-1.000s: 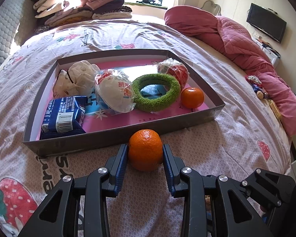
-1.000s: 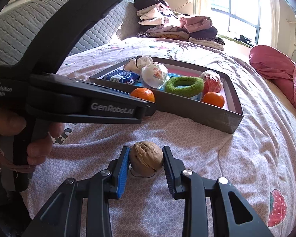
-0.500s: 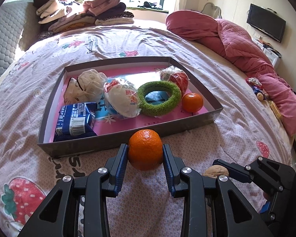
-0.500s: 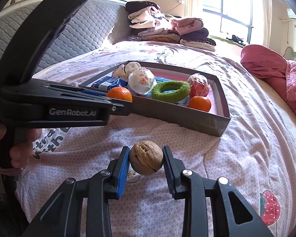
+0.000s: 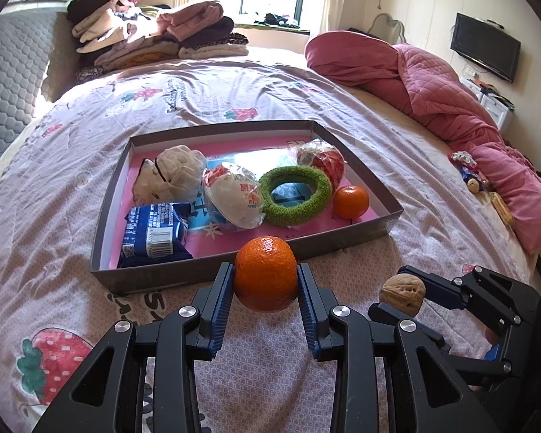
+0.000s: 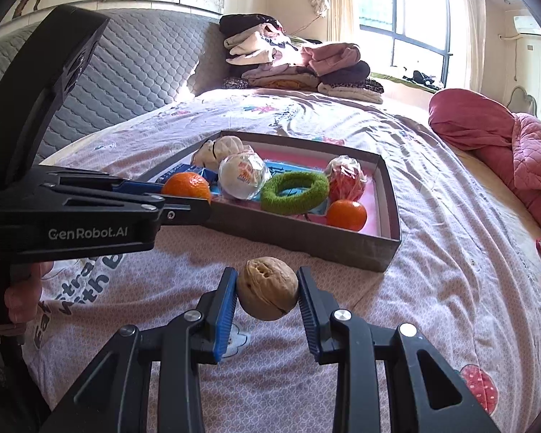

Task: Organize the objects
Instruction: 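Lift and carry the orange and walnut over the pink tray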

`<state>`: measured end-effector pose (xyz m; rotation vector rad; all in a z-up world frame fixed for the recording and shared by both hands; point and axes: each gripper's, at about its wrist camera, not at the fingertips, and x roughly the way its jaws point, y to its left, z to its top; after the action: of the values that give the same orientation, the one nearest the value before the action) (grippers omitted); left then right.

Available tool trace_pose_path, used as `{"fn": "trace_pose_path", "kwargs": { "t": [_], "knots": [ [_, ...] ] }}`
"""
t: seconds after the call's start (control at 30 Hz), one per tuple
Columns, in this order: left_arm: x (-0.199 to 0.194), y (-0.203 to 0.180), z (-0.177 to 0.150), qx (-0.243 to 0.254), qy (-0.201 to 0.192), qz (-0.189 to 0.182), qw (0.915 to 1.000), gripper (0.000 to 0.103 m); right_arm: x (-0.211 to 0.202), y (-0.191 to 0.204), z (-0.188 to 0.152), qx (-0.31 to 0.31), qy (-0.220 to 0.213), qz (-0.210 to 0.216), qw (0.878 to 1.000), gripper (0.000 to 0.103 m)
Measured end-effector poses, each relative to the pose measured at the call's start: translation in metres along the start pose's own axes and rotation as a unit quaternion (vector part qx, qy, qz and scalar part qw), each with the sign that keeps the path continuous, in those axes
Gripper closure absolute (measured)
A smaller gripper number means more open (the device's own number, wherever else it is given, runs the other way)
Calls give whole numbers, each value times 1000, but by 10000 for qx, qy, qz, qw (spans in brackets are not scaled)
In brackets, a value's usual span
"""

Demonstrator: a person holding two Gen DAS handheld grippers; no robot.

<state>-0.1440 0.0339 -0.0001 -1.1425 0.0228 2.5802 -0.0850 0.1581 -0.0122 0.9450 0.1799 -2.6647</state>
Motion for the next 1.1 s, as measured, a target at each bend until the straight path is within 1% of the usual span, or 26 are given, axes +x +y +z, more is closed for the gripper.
{"fn": "trace_pose_path", "kwargs": {
  "t": [0.2, 0.53, 0.8, 1.1],
  "knots": [
    [-8, 4, 3, -3, -124, 79, 9999, 67, -7, -4, 9, 31, -151, -31, 9999, 69],
    [-22, 8, 10, -62, -284, 89, 9995, 67, -18, -7, 19, 64, -336, -101, 9994, 69],
    [-37, 17, 18, -158, -507, 129, 9985, 67, -29, -8, 40, 25, -595, -191, 9980, 69],
    [-44, 26, 28, -176, -644, 208, 9976, 67, -33, -9, 58, -90, -777, -198, 9967, 69]
  ]
}}
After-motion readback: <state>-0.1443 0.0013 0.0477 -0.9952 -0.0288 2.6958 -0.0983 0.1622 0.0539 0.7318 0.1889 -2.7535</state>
